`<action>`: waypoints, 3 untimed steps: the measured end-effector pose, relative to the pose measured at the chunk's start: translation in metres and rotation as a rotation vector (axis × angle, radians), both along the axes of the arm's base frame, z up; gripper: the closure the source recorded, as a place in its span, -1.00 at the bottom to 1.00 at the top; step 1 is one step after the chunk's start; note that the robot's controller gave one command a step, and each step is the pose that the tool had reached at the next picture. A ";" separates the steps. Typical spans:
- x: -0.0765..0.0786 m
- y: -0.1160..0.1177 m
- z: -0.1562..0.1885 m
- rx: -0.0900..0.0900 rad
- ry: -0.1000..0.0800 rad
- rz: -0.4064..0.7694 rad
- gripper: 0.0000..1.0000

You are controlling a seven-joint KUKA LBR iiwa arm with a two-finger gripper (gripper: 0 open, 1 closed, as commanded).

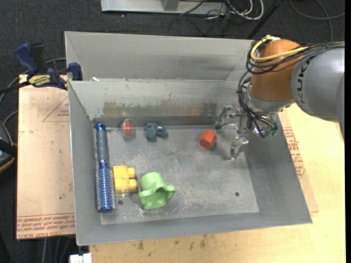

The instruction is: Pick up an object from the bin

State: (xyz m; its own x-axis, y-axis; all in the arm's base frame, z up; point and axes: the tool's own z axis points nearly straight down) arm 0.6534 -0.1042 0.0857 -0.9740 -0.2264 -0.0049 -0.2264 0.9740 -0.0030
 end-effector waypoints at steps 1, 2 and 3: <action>0.006 0.054 -0.010 -0.001 -0.005 -0.056 -1.00; -0.024 0.003 -0.001 0.001 0.004 -0.034 -1.00; 0.005 0.048 0.022 0.005 -0.001 -0.185 -1.00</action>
Offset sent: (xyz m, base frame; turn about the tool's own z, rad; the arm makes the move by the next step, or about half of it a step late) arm 0.0018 0.0532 -0.0157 0.0593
